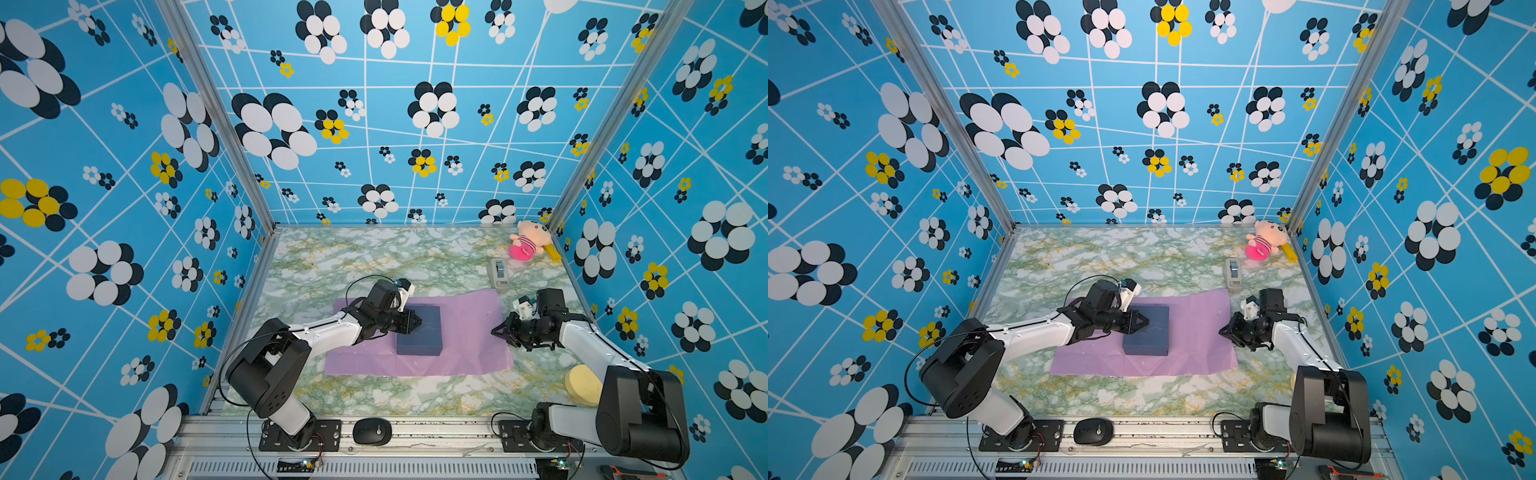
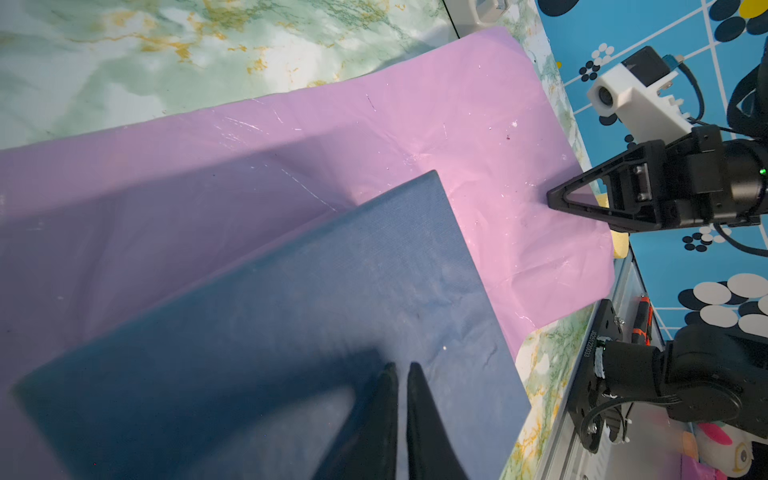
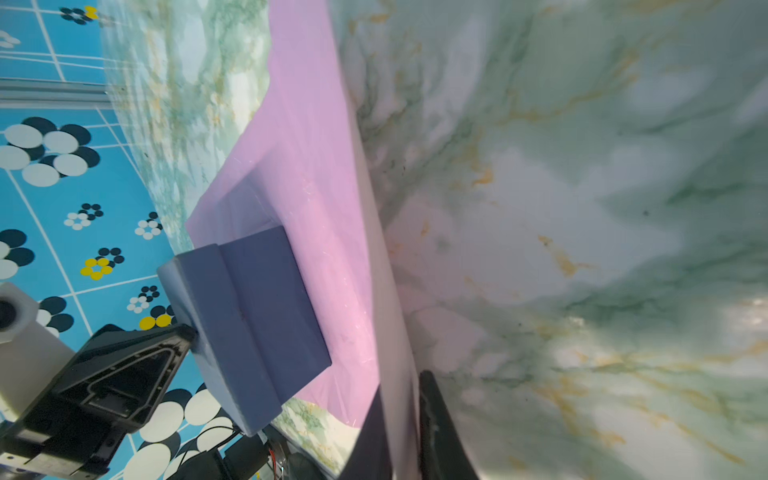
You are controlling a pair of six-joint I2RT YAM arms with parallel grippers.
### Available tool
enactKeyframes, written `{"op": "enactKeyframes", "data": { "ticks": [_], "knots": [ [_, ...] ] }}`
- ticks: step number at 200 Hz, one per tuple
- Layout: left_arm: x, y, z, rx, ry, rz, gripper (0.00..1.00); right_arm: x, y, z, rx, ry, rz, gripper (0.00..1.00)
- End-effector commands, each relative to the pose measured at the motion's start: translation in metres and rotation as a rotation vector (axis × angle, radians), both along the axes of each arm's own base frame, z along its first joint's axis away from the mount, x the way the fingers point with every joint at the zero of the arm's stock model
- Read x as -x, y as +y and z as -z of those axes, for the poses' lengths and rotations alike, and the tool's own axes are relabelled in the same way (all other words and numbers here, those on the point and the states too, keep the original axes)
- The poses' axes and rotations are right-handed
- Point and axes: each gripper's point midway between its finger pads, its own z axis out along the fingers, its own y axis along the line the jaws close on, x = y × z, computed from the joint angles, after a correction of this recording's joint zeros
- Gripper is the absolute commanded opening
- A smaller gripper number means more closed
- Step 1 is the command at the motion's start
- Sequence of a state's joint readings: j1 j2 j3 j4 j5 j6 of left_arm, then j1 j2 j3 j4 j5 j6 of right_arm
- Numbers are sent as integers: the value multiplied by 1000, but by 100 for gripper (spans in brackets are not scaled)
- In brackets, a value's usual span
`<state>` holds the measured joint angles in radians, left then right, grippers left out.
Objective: Wrap the gift box in paper
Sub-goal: 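Lift the paper edge with the right gripper and fold it over the box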
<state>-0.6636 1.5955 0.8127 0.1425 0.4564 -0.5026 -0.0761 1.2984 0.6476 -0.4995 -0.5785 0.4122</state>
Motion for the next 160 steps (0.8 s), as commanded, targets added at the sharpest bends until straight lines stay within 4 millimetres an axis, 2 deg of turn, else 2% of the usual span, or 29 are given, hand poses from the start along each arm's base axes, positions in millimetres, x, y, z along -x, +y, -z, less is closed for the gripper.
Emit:
{"op": "enactKeyframes", "data": {
  "ticks": [1, 31, 35, 61, 122, 142, 160],
  "knots": [
    [2, 5, 14, -34, 25, -15, 11, -9, 11, -25, 33, -76, -51, 8],
    [3, 6, 16, -39, 29, -22, 11, -26, 44, -71, 14, -232, -117, 5],
    [3, 6, 16, -38, 29, -23, 11, -23, 56, -76, 6, -246, -156, 4],
    [3, 7, 17, -38, 30, -29, 11, -28, 95, -99, -31, -317, -243, 3],
    [-6, 11, 7, 6, 18, -73, 11, -21, 187, -99, -87, -345, -490, 2],
    [-9, 13, 0, 27, 12, -92, 13, -15, 209, -97, -101, -349, -550, 2],
    [-13, 20, -13, 54, 1, -129, 20, -13, 224, -93, -115, -346, -584, 2]
  ]
}}
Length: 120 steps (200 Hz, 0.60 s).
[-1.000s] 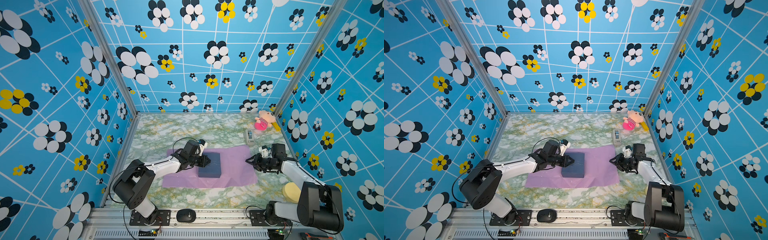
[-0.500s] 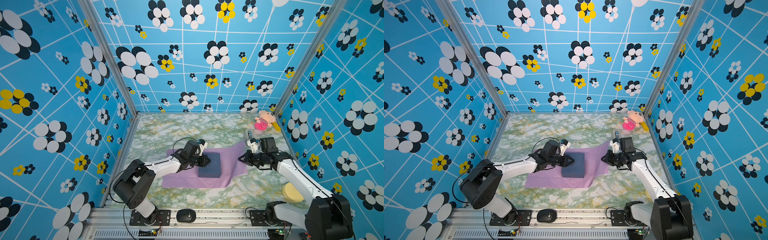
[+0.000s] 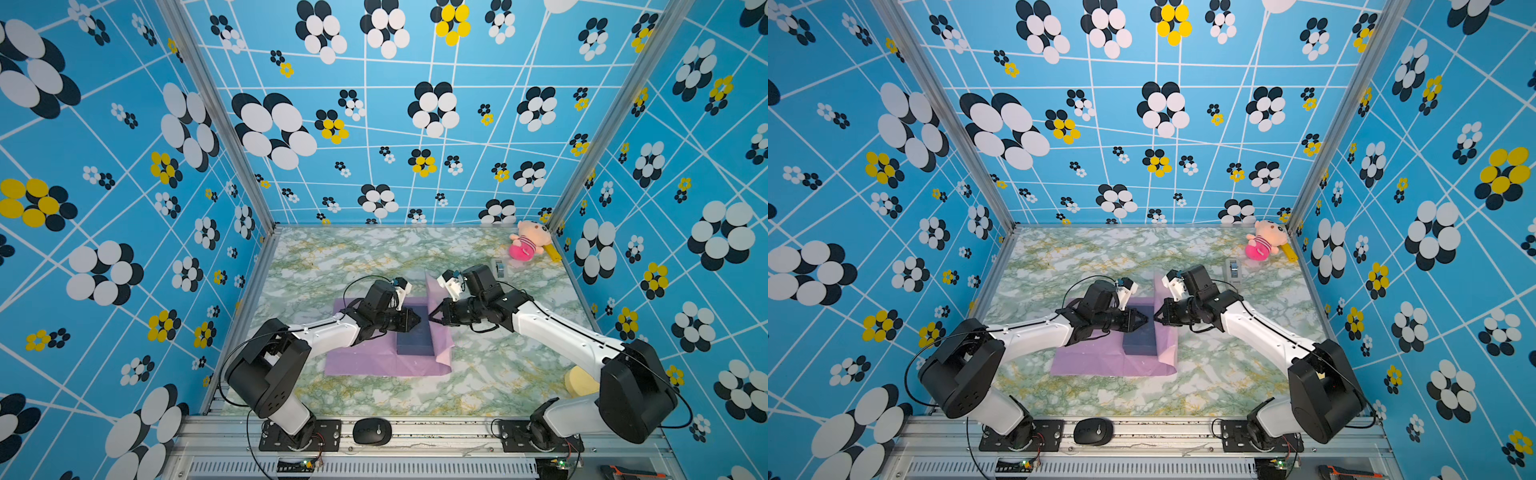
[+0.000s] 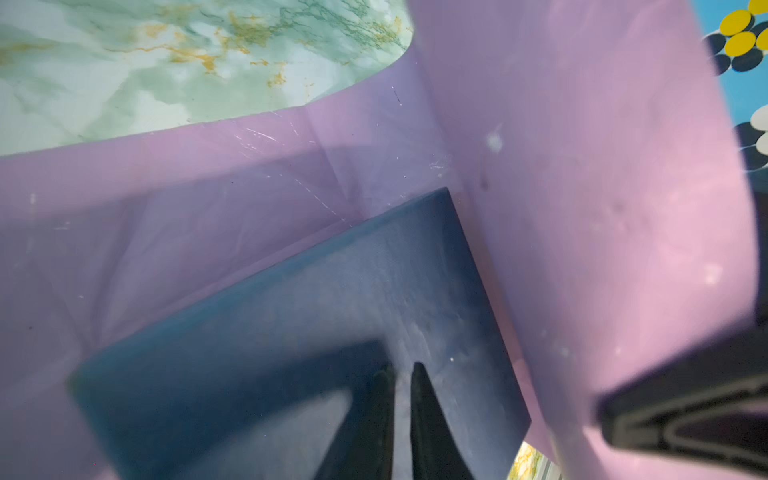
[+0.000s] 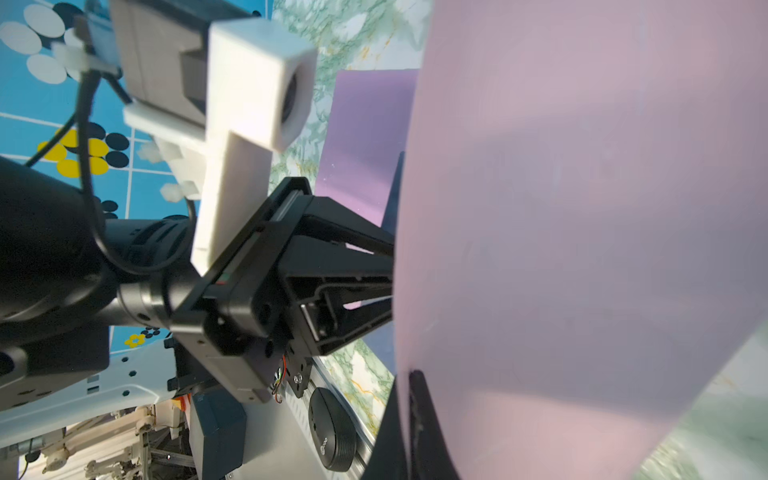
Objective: Wrap the gift box in paper
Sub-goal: 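Lift the paper edge with the right gripper and fold it over the box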
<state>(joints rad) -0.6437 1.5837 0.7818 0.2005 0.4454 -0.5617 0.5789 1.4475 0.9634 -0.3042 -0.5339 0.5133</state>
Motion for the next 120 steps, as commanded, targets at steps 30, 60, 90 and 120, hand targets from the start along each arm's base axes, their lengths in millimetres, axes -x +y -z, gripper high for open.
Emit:
{"op": "enactKeyframes", "data": {
  "ticks": [30, 60, 90, 120],
  "knots": [
    [-9, 38, -37, 43, -38, -173, 42, -4, 35, 0, -40, -15, -79, 2],
    [-9, 71, -50, 49, -43, -303, 67, -4, 46, 10, -34, 6, -121, 3],
    [-5, 77, -45, 45, 11, -315, 77, -1, 53, 15, -28, 14, -159, 3],
    [-13, 62, -42, 101, 58, -295, 78, 6, 57, 20, -36, 22, -203, 5]
  ]
}}
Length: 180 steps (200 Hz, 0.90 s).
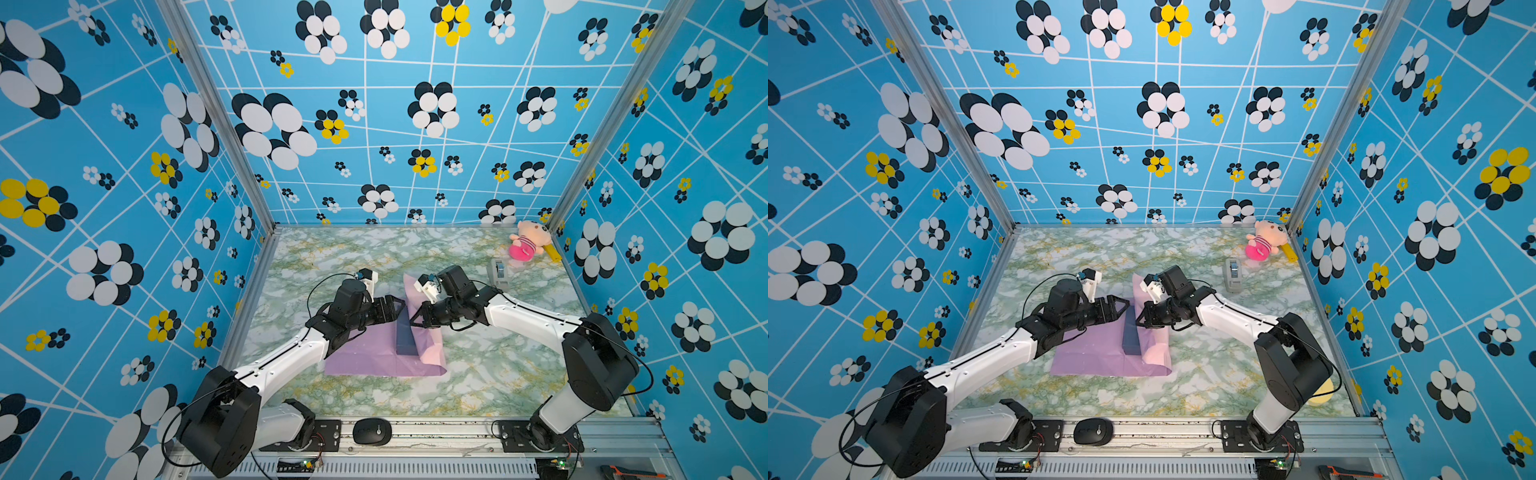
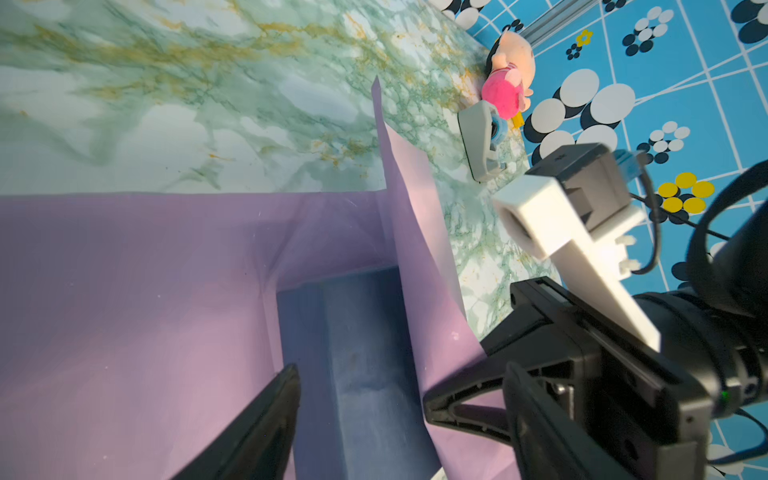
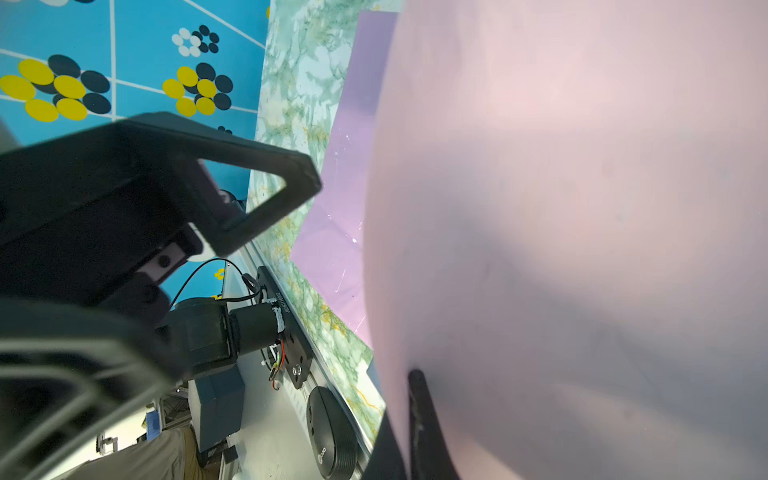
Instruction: Wrap the gift box in paper
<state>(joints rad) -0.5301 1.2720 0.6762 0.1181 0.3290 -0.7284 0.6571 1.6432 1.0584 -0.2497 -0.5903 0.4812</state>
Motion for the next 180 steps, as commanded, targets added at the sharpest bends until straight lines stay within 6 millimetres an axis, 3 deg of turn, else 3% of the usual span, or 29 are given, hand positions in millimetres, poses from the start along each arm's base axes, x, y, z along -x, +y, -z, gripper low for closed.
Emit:
{"op": "enactKeyframes", "data": {
  "ticks": [1, 47, 104, 173, 180],
  "knots": [
    [-2, -6, 12, 32, 72, 6, 79, 5, 10, -5, -34, -15, -69, 6],
    [-18, -22, 6, 96, 56, 23, 77, 9, 13, 12, -32, 21, -97, 13],
    [-25, -23, 22, 89, 86, 6, 73, 10, 13, 17, -19, 20, -109, 38],
    [-19, -14, 69, -34, 190, 7, 44, 4, 21, -3, -70, -25, -102, 47],
    [-18, -13, 72, -41, 196, 8, 38, 4, 21, -7, -74, -33, -102, 50]
  ]
}}
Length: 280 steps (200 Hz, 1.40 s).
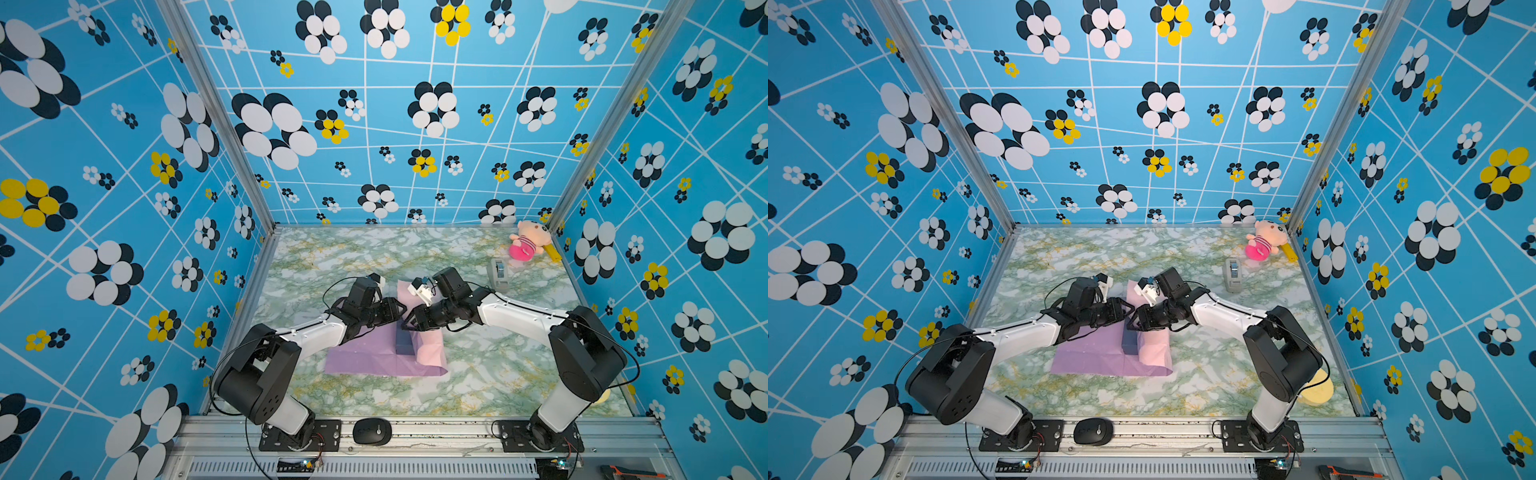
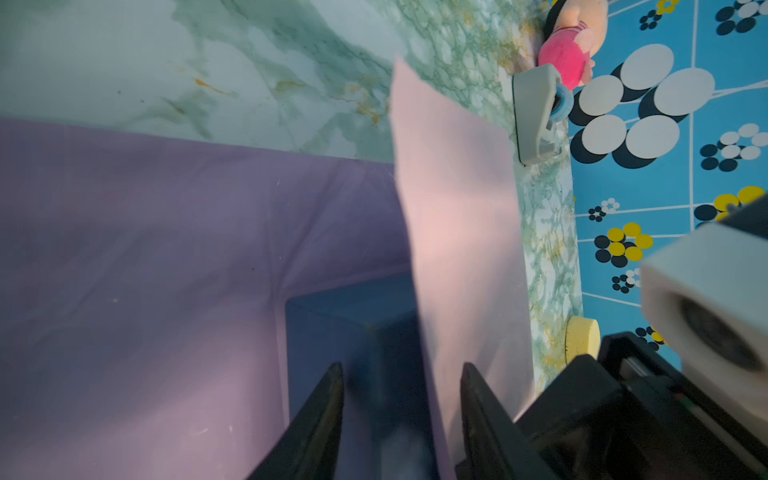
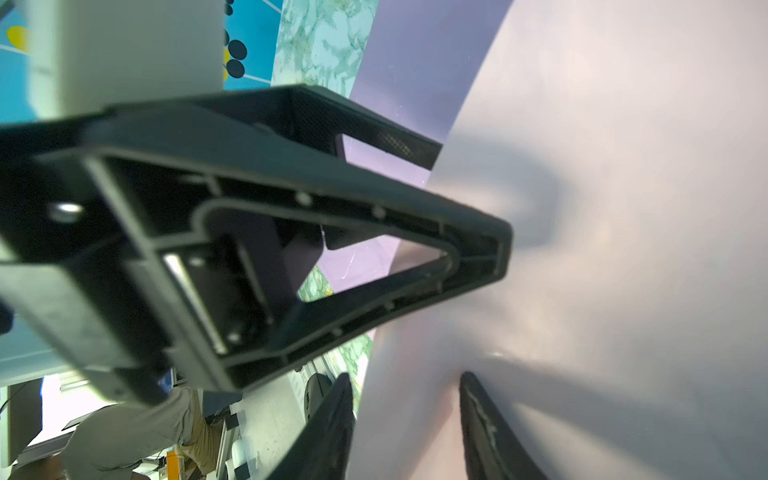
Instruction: Wrap the gift box in paper
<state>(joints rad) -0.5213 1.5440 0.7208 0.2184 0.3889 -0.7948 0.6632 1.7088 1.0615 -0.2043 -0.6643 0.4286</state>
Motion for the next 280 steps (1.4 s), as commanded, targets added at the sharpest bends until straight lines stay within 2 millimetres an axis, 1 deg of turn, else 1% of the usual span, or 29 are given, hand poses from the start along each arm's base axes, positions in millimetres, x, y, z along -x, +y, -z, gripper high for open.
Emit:
{"op": "enactKeyframes", "data": {
  "ticks": [1, 19, 29, 41, 51, 61, 65, 71, 80, 89, 95, 106, 116, 151, 179, 192, 210, 214, 215, 220, 230, 248, 261, 280],
  "knots": [
    [1, 5, 11, -41, 24, 8, 37, -1, 9, -20, -41, -43, -16, 50],
    [4, 9, 18, -69, 39, 8, 30, -3, 8, -35, -58, -76, -2, 54],
    [5, 12, 21, -81, 41, 9, 27, -2, 6, -44, -66, -91, 3, 57],
    [7, 14, 23, -92, 43, 11, 26, -2, 2, -60, -76, -121, 17, 60],
    [8, 17, 25, -101, 46, 11, 25, -3, -9, -68, -62, -133, 59, 62],
    [9, 18, 25, -104, 44, 14, 25, -7, -26, -72, -51, -131, 131, 62],
    [10, 19, 26, -104, 44, 14, 25, -10, -35, -71, -36, -123, 170, 63],
    [9, 19, 25, -102, 40, 15, 25, -16, -53, -65, 3, -108, 251, 63],
    [9, 18, 24, -97, 37, 21, 25, -23, -86, -50, 93, -69, 379, 63],
    [10, 18, 23, -96, 34, 26, 25, -24, -116, -31, 192, -28, 478, 64],
    [10, 17, 22, -94, 34, 30, 25, -20, -129, -23, 245, -17, 499, 64],
    [10, 16, 20, -89, 29, 39, 26, -17, -139, -12, 315, -11, 502, 64],
    [11, 15, 19, -82, 27, 44, 26, -13, -136, -4, 326, 20, 482, 65],
    [13, 15, 19, -79, 26, 46, 26, -16, -106, 10, 325, 53, 400, 66],
    [14, 14, 17, -65, 24, 48, 26, -16, -90, 27, 364, 76, 360, 64],
    [14, 12, 14, -57, 20, 53, 30, -16, -87, 34, 398, 77, 352, 61],
    [15, 11, 8, -50, 18, 56, 42, -15, -89, 40, 448, 74, 346, 59],
    [15, 12, 6, -49, 15, 57, 42, -15, -90, 40, 458, 71, 346, 59],
    [15, 12, 5, -48, 14, 56, 45, -15, -90, 40, 461, 71, 346, 59],
    [16, 12, 4, -48, 13, 55, 50, -14, -92, 42, 473, 72, 346, 58],
    [16, 13, -1, -43, 7, 54, 54, -13, -95, 44, 491, 68, 346, 58],
    [18, 12, -8, -28, -8, 54, 57, -11, -100, 45, 519, 62, 345, 58],
    [19, 10, -12, -19, -20, 62, 59, -11, -99, 45, 522, 55, 339, 60],
    [24, 5, -7, -20, -8, 81, 59, -12, -95, 42, 514, 38, 326, 62]
  ]
}}
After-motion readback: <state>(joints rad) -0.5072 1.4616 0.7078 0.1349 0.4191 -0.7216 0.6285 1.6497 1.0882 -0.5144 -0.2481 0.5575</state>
